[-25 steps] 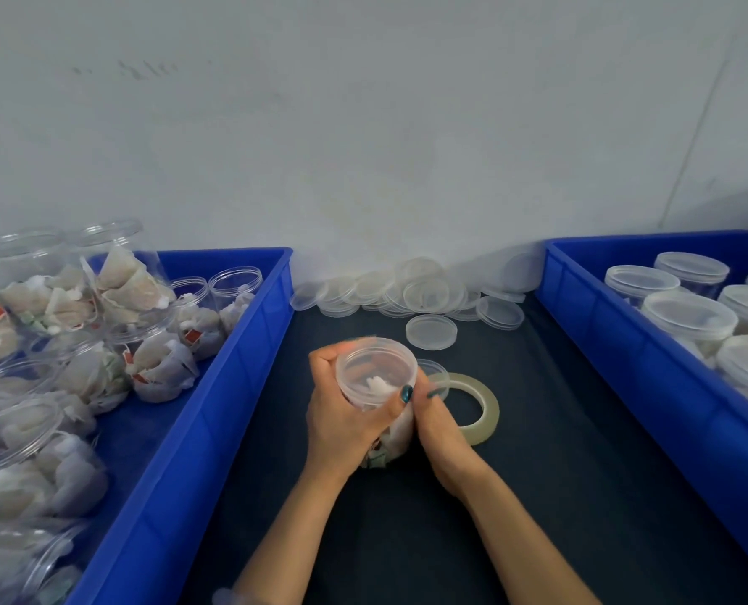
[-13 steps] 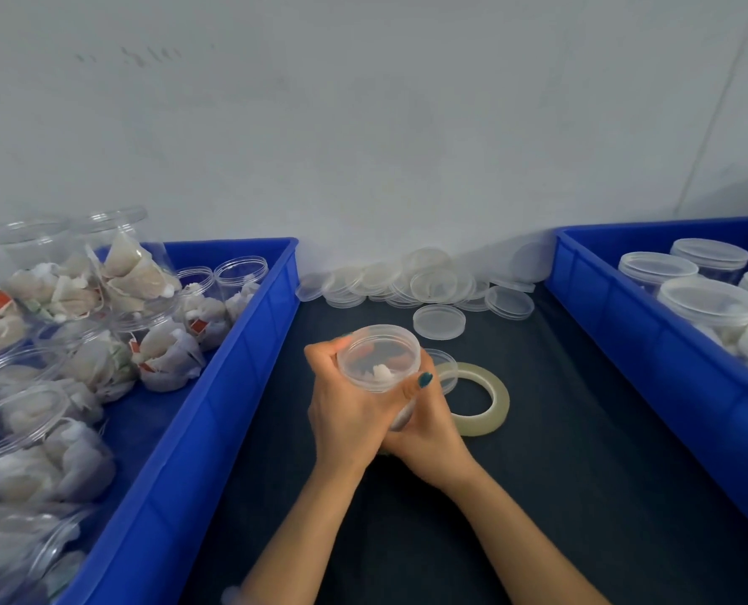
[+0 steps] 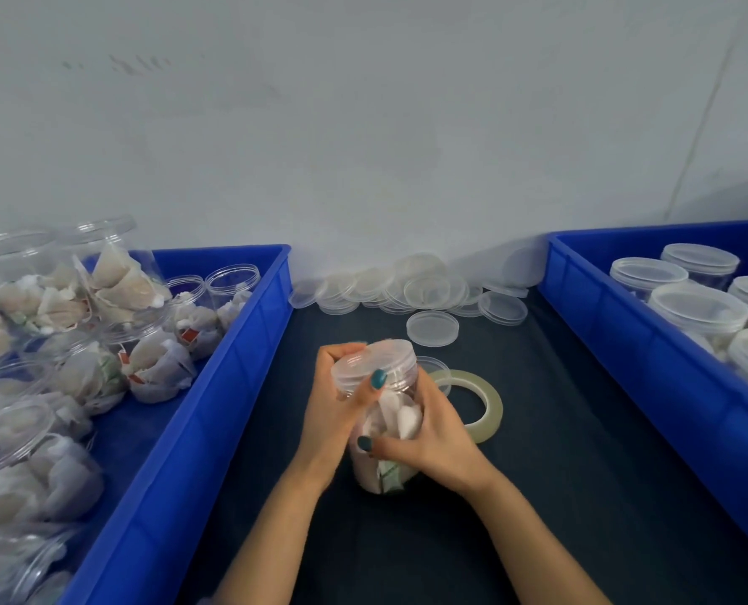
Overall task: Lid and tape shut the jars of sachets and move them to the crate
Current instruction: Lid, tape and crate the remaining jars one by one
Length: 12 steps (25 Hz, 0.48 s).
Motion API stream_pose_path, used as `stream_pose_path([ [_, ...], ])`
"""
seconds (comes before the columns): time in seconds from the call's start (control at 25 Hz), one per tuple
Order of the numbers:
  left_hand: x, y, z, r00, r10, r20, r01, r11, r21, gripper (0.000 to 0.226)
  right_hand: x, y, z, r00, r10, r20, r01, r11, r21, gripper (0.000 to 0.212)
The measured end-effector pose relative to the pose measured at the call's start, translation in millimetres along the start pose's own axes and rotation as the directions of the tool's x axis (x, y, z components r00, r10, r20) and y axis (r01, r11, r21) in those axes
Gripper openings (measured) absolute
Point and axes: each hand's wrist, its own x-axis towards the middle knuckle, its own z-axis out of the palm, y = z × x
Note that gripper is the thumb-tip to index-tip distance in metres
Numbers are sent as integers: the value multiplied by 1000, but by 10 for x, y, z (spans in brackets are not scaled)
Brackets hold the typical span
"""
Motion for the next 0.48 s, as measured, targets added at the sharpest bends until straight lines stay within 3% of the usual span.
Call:
stream_pose_path([
  [0.08, 23, 16, -74, 997, -14, 79, 14, 1000, -9, 93, -7, -49, -21, 992, 76, 99, -85, 992, 96, 62],
  [0.2, 44, 68, -121, 996, 7, 94, -12, 998, 55, 85, -26, -91, 35, 991, 107, 78, -114, 989, 93, 71],
  [0.28, 17, 72, -79, 998, 40, 50, -45, 991, 122, 68, -52, -123, 97, 996, 89, -18, -91, 991, -95, 93],
  [0.36, -46, 82, 3, 997, 48, -59, -35, 977, 212, 55, -103, -177, 198, 980, 19, -200, -105, 899, -426, 109],
  [0.48, -96, 111, 84, 983, 45, -177, 11, 952, 306, 54, -99, -194, 338, 942, -86, -325, -153, 752, -641, 107],
])
